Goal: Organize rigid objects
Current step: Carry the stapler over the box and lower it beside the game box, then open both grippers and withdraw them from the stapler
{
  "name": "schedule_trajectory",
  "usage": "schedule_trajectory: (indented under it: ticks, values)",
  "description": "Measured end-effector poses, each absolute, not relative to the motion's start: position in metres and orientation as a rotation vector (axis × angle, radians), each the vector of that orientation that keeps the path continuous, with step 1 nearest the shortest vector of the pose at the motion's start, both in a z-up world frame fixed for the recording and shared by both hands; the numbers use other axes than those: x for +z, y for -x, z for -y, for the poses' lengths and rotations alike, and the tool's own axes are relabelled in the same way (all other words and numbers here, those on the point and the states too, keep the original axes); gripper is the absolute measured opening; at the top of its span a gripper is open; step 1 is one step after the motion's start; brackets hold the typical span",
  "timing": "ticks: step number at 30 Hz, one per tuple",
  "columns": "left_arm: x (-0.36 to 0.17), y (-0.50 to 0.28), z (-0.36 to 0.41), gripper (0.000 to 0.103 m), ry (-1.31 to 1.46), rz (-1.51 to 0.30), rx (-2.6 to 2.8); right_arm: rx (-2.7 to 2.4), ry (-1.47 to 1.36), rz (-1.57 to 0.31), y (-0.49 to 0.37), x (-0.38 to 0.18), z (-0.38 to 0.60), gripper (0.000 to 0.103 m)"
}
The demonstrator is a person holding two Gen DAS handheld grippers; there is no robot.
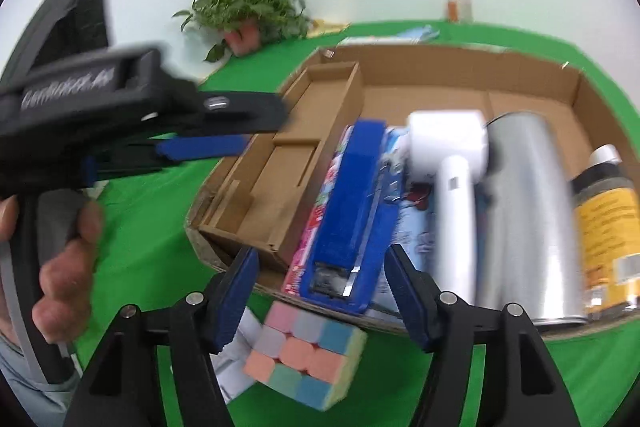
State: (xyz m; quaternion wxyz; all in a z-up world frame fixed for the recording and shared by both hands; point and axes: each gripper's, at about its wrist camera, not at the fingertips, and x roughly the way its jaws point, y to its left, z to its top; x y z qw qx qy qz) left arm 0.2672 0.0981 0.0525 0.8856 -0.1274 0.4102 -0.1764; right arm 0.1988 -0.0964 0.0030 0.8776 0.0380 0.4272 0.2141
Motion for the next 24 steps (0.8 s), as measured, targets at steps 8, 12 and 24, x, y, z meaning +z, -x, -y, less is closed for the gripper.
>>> schedule_trajectory:
  ticks: [8, 12, 24]
  values:
    - [0.069, -0.15, -0.079, 0.1, -0.139, -0.439, -0.039, 0.296, 0.052, -0.58, -0.116, 0.031, 0.122, 0.103]
    - [0.041, -0.135, -0.091, 0.1, 0.001, -0.568, -0.037, 0.341, 0.031, -0.619, -0.087, 0.022, 0.131, 0.103]
    - [-0.056, -0.131, -0.124, 0.098, 0.303, -1.023, -0.14, 0.582, 0.06, -0.96, -0.031, -0.048, 0.136, 0.102]
